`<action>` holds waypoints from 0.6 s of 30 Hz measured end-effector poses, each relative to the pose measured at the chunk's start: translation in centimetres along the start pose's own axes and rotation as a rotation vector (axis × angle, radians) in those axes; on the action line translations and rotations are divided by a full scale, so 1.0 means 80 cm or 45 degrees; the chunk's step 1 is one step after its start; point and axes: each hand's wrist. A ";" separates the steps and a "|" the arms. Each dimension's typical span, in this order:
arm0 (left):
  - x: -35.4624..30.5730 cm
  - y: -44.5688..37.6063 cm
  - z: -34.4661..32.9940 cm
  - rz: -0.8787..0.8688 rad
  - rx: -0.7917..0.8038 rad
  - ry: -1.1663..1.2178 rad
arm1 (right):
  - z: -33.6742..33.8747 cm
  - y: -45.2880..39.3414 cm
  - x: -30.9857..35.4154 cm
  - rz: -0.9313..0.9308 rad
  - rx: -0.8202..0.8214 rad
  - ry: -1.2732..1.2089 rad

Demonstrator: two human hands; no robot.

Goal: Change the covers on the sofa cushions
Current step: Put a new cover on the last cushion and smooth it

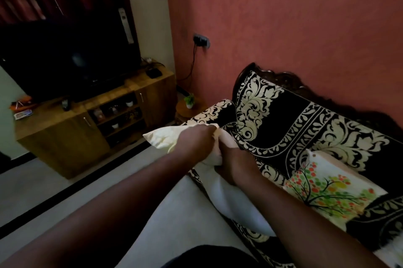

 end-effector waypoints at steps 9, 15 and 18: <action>-0.072 -0.021 0.021 -0.139 -0.256 0.147 | 0.003 -0.021 -0.026 0.459 0.076 0.324; -0.097 -0.034 0.005 -0.556 -0.429 0.112 | 0.025 -0.041 -0.053 0.277 -0.295 0.076; -0.079 -0.063 0.027 -0.335 -0.573 -0.181 | 0.043 -0.051 -0.062 0.147 -0.364 -0.288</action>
Point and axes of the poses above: each hand's wrist, its own y-axis away from the middle knuckle, its own z-axis out of the back of the hand, x = y × z, and after that the axes turned 12 degrees about -x, right-handed
